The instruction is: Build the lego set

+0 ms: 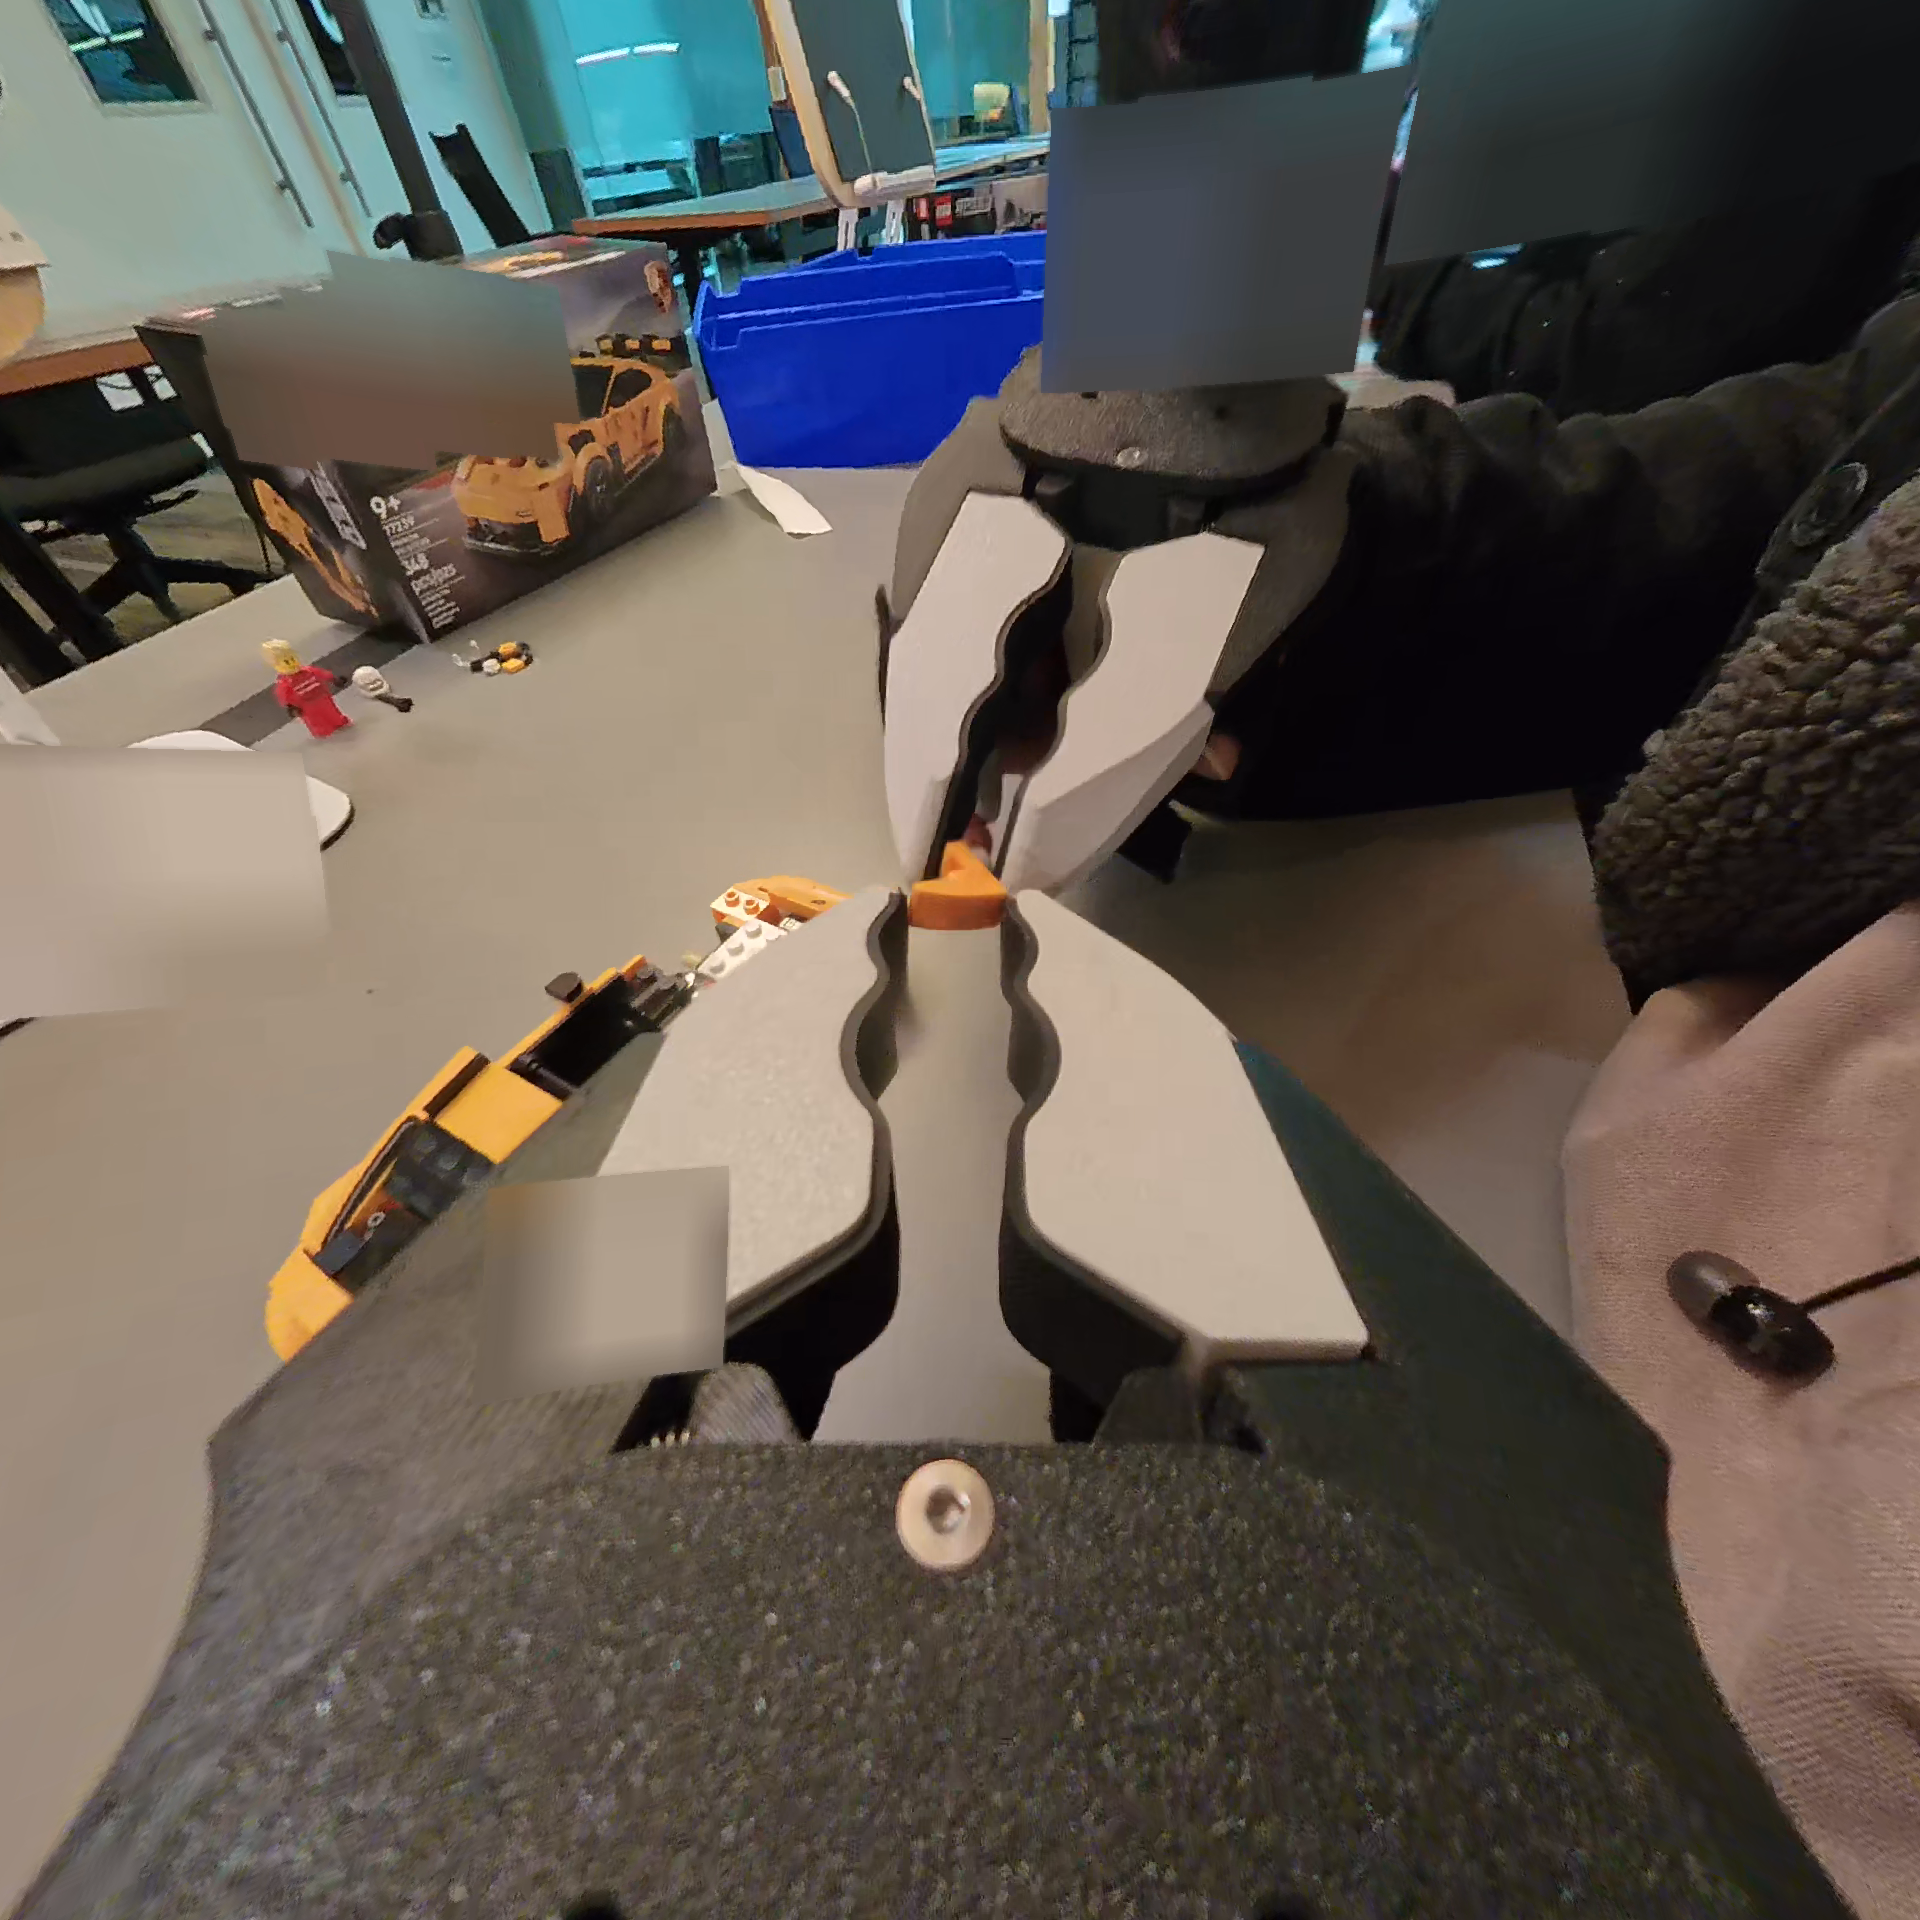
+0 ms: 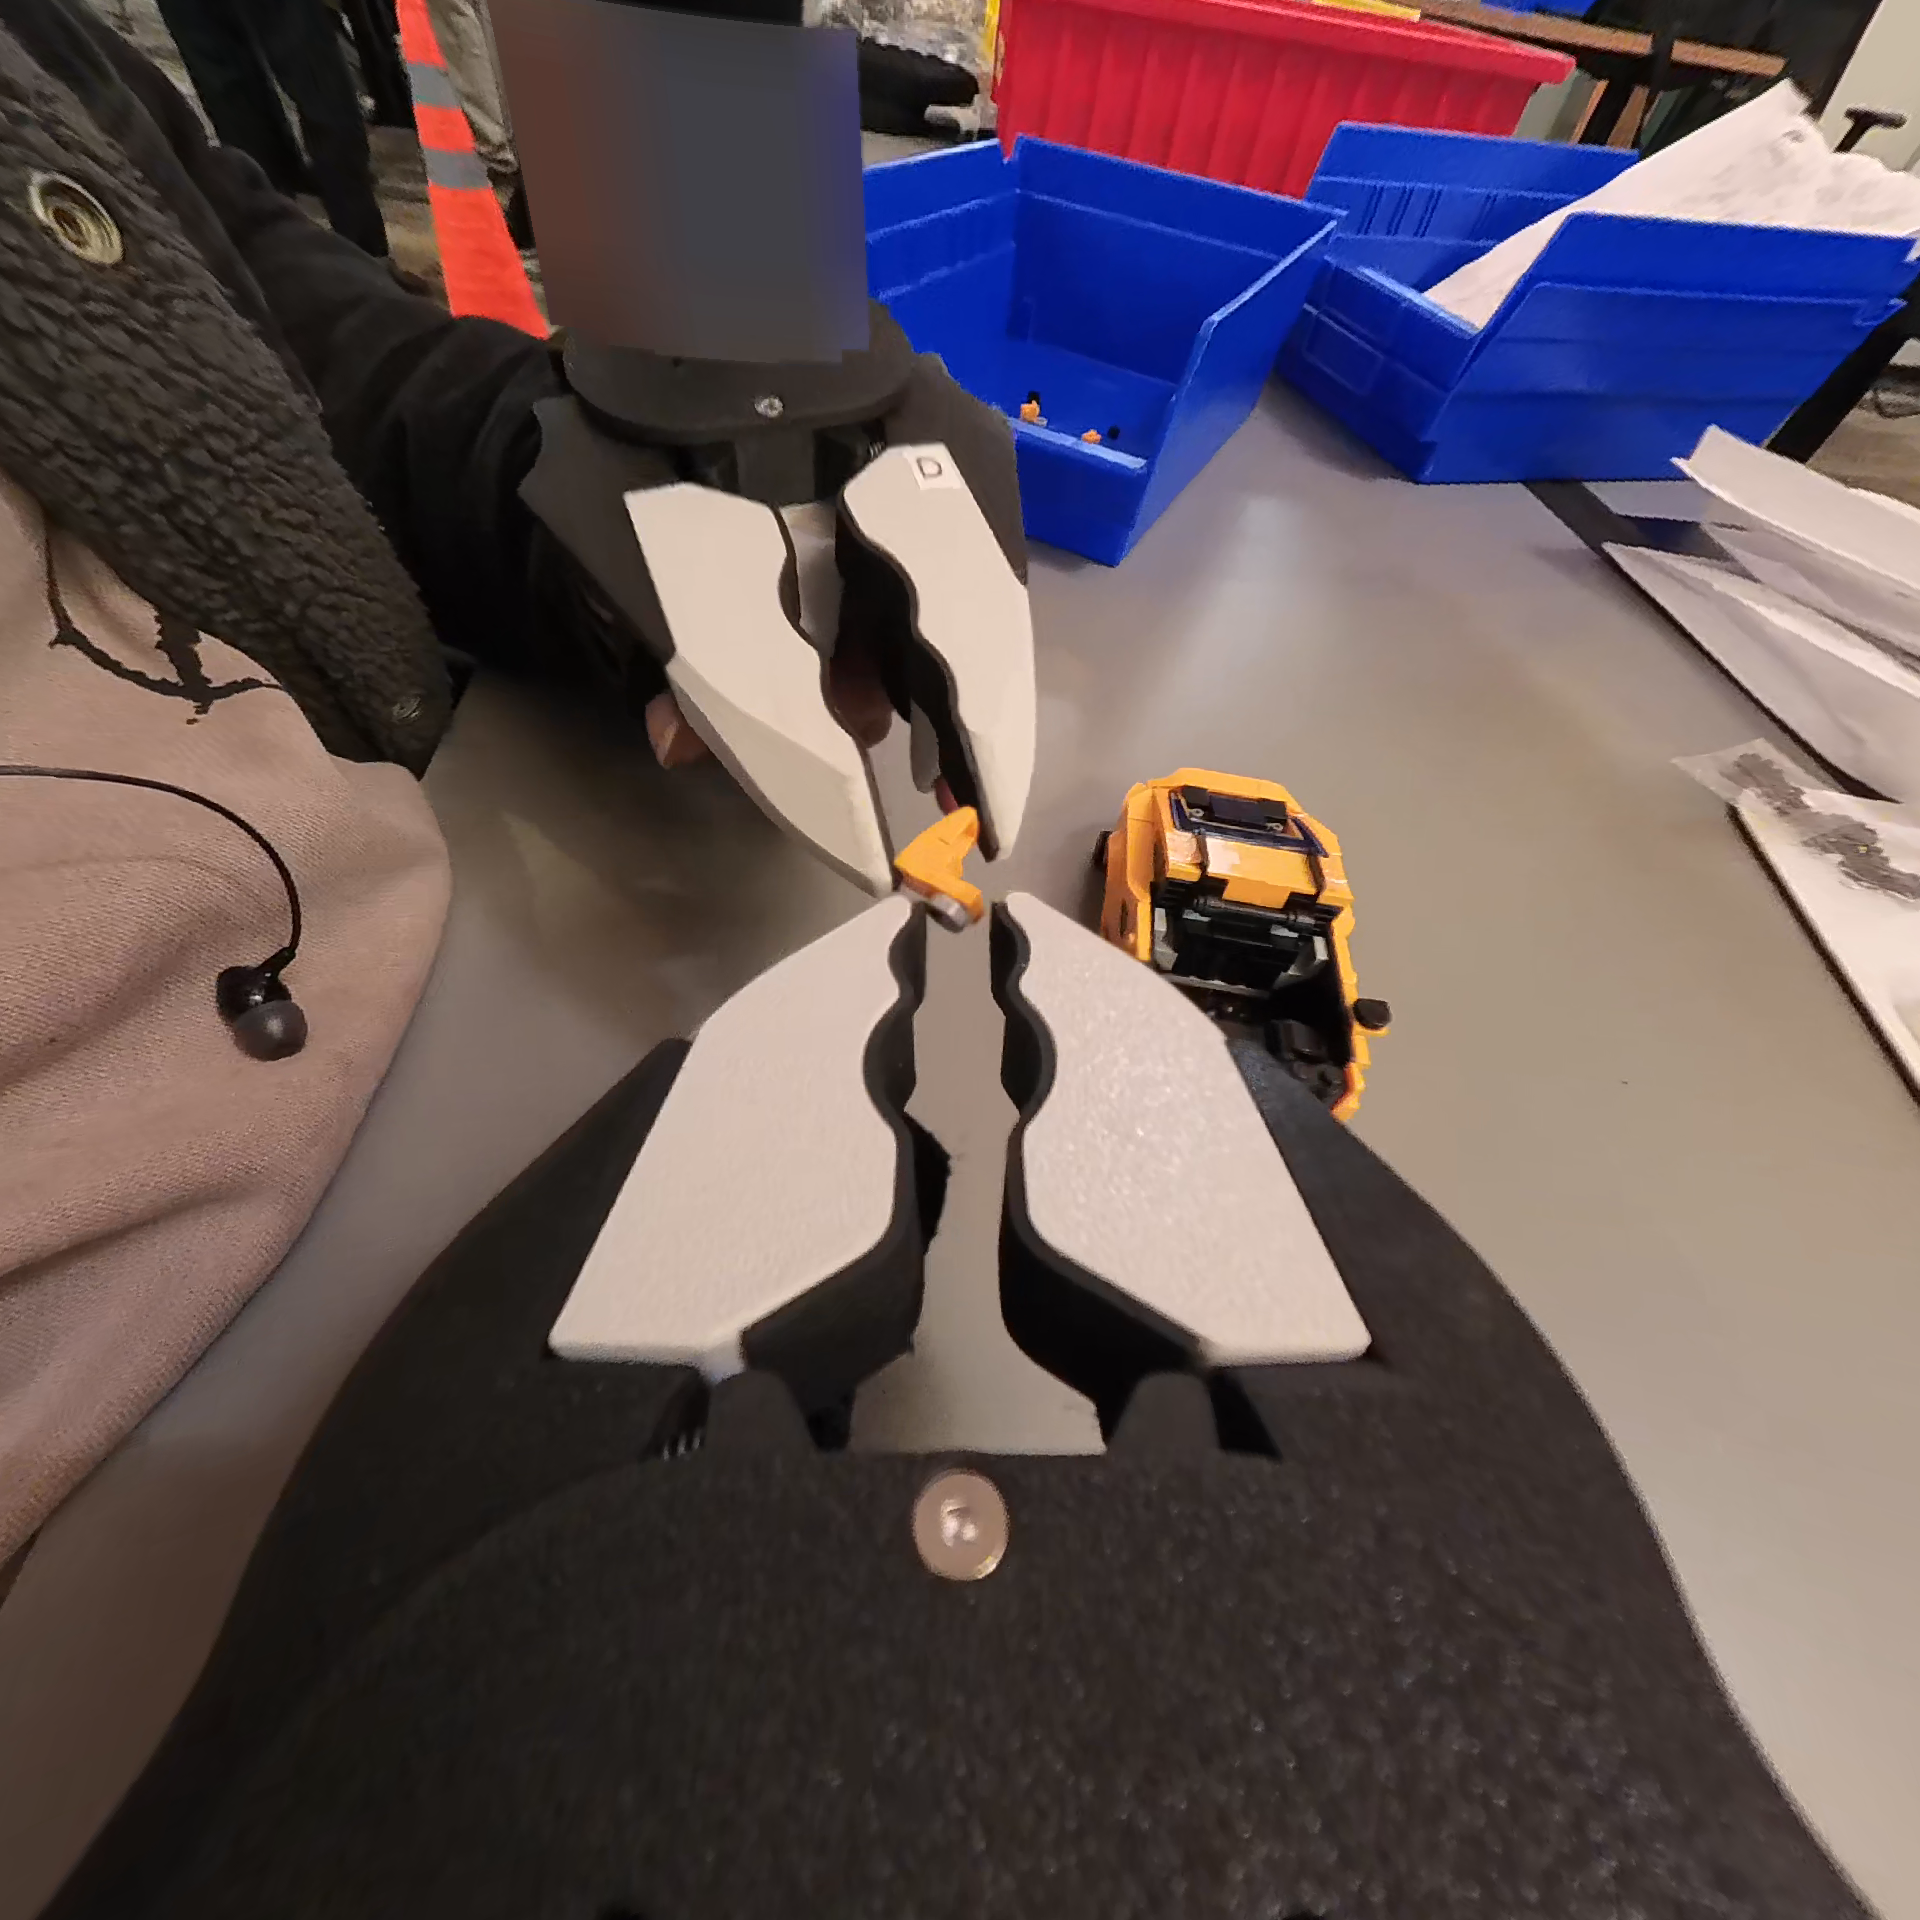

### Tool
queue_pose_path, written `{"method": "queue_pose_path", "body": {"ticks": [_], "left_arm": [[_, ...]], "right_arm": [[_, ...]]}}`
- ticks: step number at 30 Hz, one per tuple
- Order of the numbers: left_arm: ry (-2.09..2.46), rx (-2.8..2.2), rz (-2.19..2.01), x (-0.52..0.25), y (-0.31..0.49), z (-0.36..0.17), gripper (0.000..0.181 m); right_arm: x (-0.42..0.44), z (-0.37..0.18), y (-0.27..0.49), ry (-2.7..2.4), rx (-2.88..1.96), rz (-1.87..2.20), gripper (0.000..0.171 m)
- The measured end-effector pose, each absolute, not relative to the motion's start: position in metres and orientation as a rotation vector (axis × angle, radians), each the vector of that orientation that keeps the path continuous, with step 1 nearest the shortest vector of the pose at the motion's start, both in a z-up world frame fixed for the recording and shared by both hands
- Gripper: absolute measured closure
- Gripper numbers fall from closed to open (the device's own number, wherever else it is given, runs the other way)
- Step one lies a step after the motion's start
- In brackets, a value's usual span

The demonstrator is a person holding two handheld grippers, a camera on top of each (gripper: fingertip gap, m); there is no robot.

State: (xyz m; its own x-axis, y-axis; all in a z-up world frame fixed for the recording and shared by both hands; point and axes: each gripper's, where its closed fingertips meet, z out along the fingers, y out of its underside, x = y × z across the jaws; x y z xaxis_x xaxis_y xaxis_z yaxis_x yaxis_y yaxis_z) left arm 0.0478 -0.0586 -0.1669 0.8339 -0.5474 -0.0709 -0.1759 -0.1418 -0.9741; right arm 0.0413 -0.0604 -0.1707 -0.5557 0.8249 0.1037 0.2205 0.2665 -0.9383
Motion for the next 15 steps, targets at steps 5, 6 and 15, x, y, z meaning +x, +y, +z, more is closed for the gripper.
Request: {"method": "queue_pose_path", "body": {"ticks": [5,6,15], "left_arm": [[0.581,-1.708,-0.371,0.0509,-0.0602,-0.167,0.165],[0.577,-1.711,-0.387,0.0514,-0.0605,-0.167,0.165],[0.493,-1.767,-0.61,0.052,-0.0633,-0.1698,0.177]], "right_arm": [[0.0428,-0.1714,-0.0629,-1.958,-0.925,1.294,0.162],[0.043,-0.1707,-0.0632,-1.957,-0.921,1.296,0.163],[0.0477,-0.1635,-0.0707,-1.952,-0.811,1.308,0.171]]}}
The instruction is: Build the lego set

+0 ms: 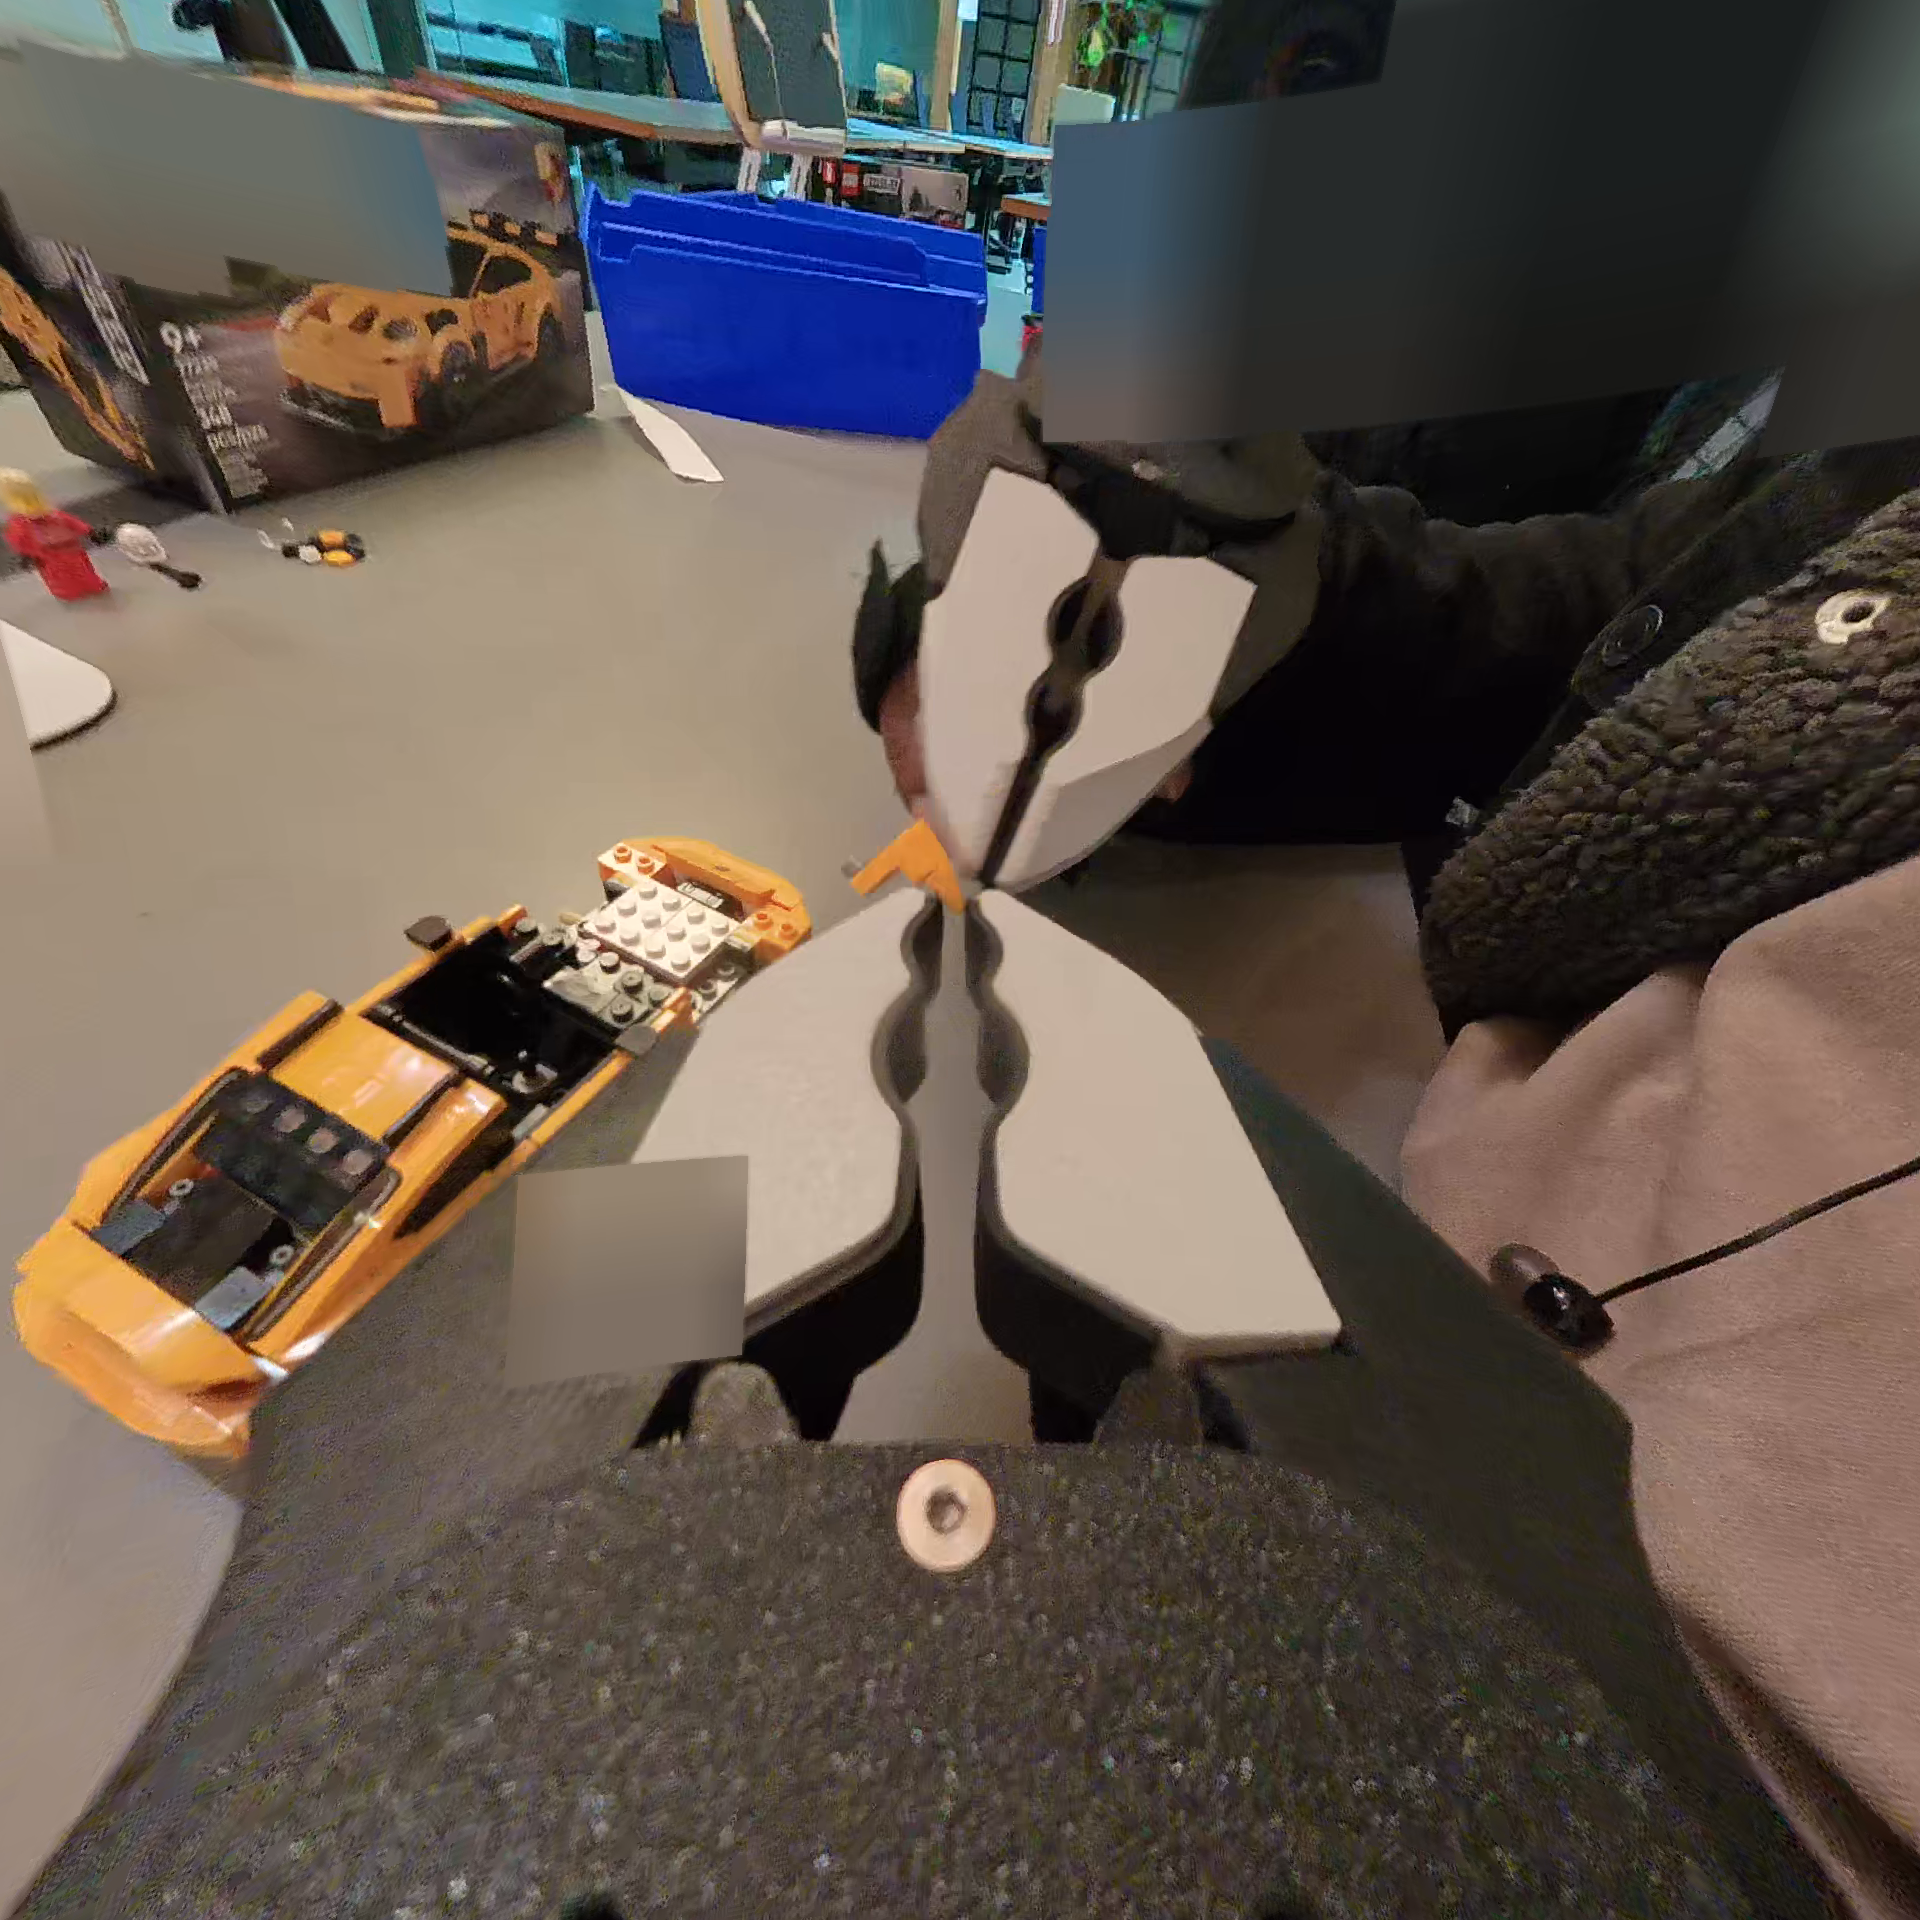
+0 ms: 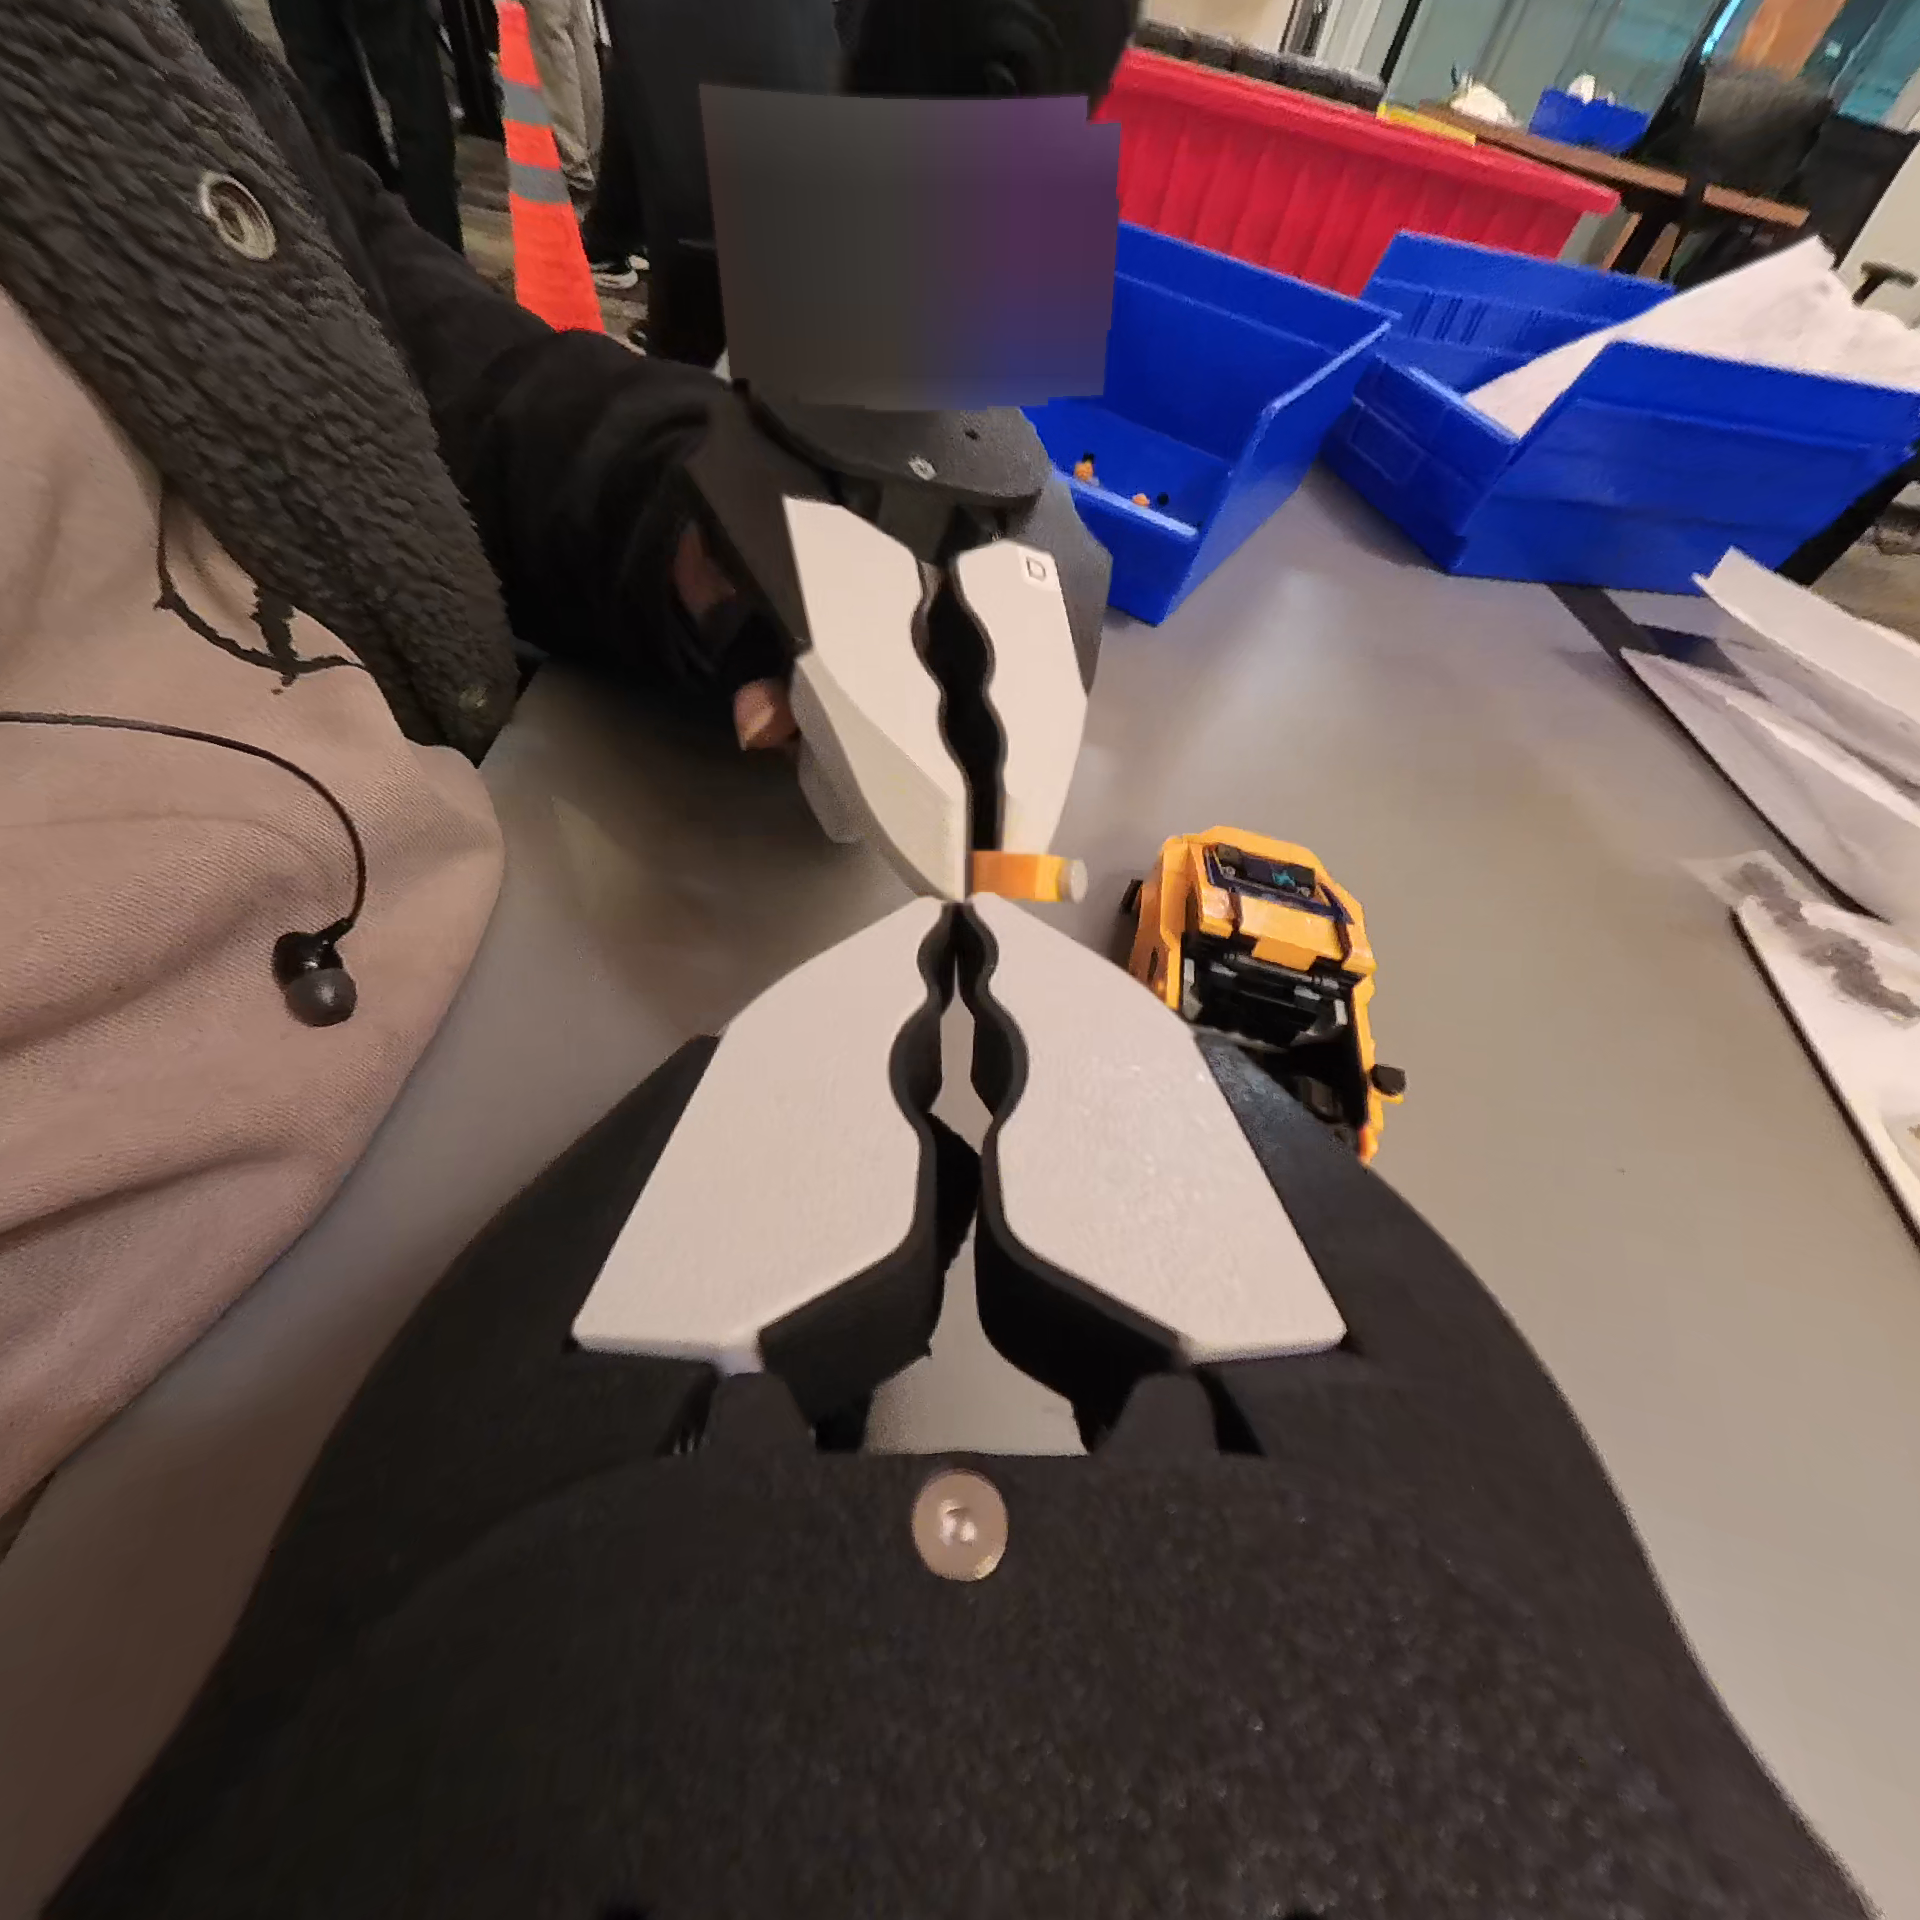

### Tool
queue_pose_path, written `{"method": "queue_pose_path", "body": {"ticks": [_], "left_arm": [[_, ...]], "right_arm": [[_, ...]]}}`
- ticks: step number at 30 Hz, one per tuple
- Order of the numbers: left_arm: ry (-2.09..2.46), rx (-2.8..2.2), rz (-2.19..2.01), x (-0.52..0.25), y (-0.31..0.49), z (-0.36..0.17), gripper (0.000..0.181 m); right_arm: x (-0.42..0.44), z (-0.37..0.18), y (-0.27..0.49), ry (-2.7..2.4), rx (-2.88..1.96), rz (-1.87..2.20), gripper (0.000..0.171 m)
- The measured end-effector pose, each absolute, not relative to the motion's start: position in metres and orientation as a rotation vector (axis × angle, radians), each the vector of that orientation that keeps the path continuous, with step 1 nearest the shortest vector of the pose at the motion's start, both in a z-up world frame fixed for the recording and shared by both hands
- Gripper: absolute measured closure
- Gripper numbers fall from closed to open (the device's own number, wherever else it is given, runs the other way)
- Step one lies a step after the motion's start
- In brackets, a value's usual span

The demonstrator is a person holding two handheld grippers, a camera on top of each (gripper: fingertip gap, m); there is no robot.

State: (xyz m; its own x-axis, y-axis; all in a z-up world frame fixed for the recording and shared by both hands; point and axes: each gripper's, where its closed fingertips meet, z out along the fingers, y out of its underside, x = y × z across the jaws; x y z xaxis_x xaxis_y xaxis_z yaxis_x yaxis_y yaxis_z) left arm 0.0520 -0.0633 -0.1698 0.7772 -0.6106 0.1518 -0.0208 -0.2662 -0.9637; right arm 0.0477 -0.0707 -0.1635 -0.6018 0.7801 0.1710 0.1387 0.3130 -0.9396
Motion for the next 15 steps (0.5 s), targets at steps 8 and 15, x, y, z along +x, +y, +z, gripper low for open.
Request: {"method": "queue_pose_path", "body": {"ticks": [8,15], "left_arm": [[0.537,-1.773,-0.559,0.052,-0.064,-0.172,0.179],[0.65,-1.792,-0.32,0.048,-0.061,-0.182,0.179]], "right_arm": [[0.046,-0.164,-0.064,-1.931,-0.842,1.291,0.171],[0.046,-0.171,-0.06,-1.978,-0.96,1.335,0.153]]}}
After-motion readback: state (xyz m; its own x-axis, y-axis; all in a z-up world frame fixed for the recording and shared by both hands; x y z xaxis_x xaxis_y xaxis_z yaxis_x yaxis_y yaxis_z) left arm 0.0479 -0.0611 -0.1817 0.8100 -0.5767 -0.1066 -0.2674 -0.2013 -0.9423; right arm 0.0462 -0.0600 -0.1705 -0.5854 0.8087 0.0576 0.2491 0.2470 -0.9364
